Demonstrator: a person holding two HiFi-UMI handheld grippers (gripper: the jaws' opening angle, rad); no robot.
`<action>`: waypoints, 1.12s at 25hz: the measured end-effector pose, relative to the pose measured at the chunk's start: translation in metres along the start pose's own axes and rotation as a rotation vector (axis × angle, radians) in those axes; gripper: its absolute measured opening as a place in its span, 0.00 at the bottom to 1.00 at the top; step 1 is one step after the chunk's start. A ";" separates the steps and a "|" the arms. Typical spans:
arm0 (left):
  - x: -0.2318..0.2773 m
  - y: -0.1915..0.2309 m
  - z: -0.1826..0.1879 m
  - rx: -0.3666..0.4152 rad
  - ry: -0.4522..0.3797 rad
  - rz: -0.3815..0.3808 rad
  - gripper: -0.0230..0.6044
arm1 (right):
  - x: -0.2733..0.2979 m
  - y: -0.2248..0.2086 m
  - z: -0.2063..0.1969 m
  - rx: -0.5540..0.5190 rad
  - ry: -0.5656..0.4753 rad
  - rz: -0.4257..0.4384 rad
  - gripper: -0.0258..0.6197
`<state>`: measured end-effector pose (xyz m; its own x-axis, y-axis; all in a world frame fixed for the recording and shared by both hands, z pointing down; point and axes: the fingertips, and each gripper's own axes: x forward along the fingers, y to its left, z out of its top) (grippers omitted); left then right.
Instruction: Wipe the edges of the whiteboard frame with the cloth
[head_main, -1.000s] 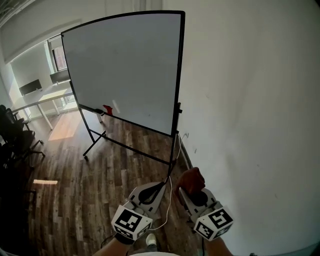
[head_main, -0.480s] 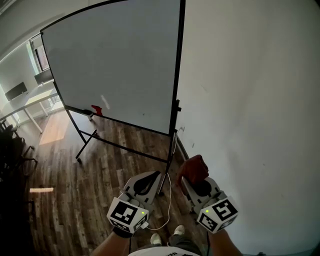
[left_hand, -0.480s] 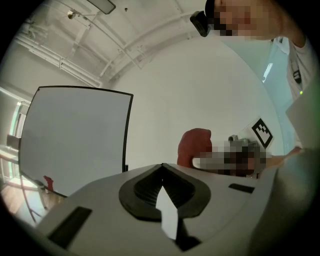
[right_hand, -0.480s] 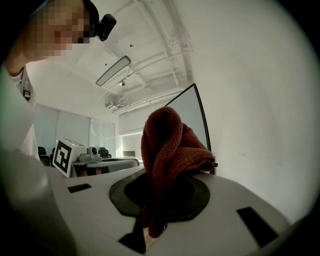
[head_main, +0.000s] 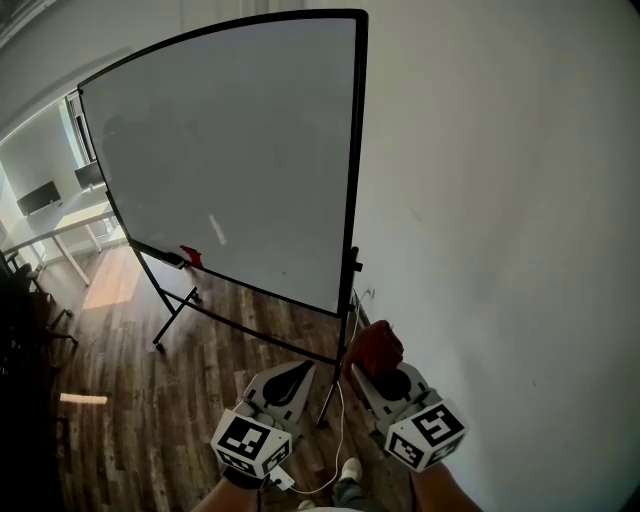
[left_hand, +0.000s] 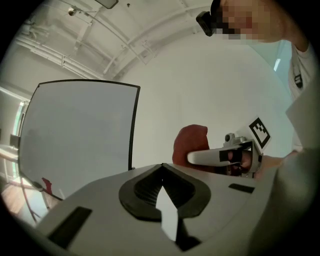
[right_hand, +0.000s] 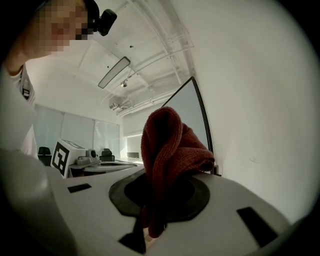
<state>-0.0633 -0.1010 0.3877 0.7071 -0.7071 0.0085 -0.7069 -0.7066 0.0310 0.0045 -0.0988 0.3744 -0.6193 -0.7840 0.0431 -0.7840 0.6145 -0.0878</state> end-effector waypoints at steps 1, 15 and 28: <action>0.009 0.003 0.004 0.002 0.000 0.010 0.05 | 0.005 -0.010 0.007 -0.005 -0.003 0.009 0.13; 0.126 0.041 0.059 0.033 -0.061 0.116 0.05 | 0.077 -0.118 0.092 -0.115 -0.023 0.107 0.13; 0.196 0.108 0.078 0.102 -0.079 -0.010 0.05 | 0.179 -0.172 0.238 -0.277 -0.085 0.050 0.13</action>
<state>-0.0022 -0.3176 0.3144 0.7138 -0.6969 -0.0702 -0.7004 -0.7102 -0.0713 0.0383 -0.3661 0.1600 -0.6610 -0.7493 -0.0394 -0.7415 0.6443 0.1875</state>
